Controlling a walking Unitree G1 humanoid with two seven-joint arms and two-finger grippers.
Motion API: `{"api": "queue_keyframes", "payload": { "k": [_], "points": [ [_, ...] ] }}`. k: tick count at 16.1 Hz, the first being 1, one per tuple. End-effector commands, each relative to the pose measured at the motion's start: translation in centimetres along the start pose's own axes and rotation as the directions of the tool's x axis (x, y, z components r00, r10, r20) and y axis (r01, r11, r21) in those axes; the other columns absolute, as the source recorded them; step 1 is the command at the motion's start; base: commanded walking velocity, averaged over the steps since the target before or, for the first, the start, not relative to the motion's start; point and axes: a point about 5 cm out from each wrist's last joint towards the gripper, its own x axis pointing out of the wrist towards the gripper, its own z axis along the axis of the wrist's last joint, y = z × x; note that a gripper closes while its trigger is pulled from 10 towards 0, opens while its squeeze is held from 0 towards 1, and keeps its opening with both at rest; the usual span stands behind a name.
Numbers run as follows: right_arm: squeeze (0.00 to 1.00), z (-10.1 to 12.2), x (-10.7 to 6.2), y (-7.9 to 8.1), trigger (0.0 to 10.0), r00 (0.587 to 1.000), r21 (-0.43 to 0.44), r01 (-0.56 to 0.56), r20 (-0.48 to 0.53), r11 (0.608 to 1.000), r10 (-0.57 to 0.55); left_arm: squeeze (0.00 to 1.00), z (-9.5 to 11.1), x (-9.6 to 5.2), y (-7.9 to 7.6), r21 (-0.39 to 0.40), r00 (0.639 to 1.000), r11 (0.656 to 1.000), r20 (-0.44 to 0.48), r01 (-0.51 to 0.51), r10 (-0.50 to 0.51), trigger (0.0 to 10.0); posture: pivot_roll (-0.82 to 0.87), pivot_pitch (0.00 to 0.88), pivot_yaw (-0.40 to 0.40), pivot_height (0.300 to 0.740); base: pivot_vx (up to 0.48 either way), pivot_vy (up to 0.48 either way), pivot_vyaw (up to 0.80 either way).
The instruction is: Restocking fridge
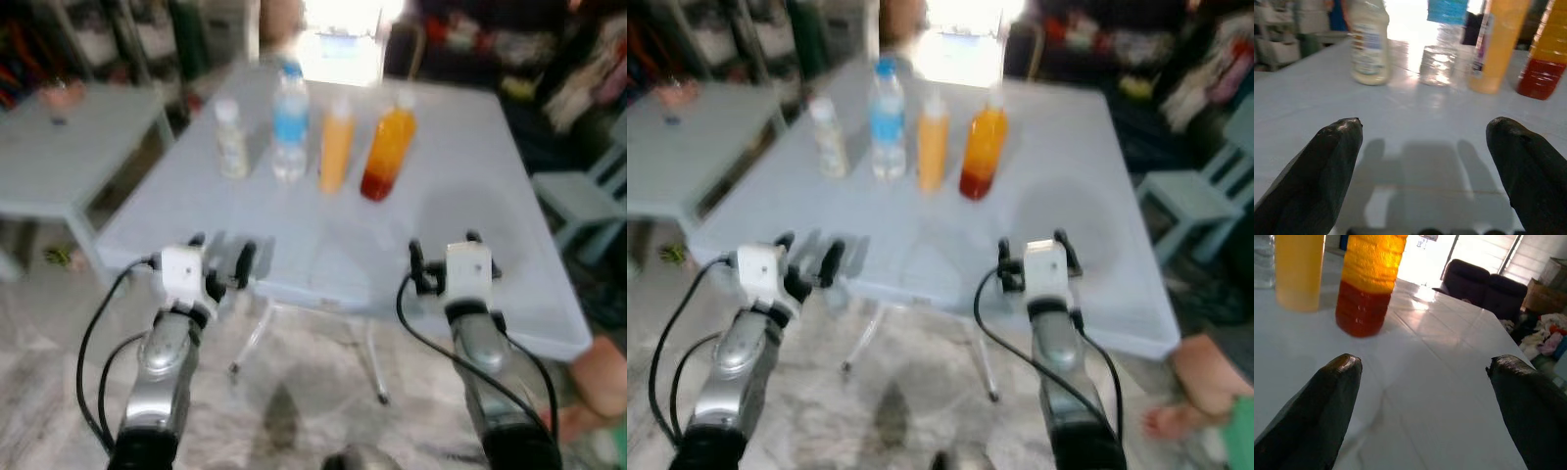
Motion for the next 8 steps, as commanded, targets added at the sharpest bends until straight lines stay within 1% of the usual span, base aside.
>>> {"api": "queue_keyframes", "payload": {
  "k": [1,2,4,8],
  "points": [
    [0.00,0.63,0.25,0.58,10.0,1.000,0.008,-0.014,0.026,1.000,0.013,0.00,0.10,-0.74,1.45,0.017,0.999,0.999,-0.010,-0.042,0.042,10.0,0.03,0.014,-0.035,0.740,0.000,0.000,0.00],
    [0.00,0.62,0.24,0.61,10.0,1.000,0.009,-0.013,0.026,1.000,0.012,0.00,-0.07,-1.11,1.63,0.019,0.999,0.999,-0.021,-0.045,0.045,10.0,0.03,0.015,-0.035,0.740,0.000,0.000,0.00],
    [0.00,0.60,0.23,0.60,10.0,1.000,0.010,-0.012,0.025,1.000,0.012,0.00,-0.10,-1.29,1.64,0.014,0.998,0.999,-0.022,-0.051,0.051,10.0,0.03,0.018,-0.036,0.740,0.000,0.000,-0.43],
    [0.00,1.09,0.47,0.74,10.0,0.998,-0.014,-0.027,0.053,1.000,0.028,0.00,0.11,-1.44,0.78,-0.022,0.999,0.999,-0.001,-0.036,0.036,10.0,0.03,0.023,-0.040,0.740,0.000,0.000,-0.53]
  ]
}}
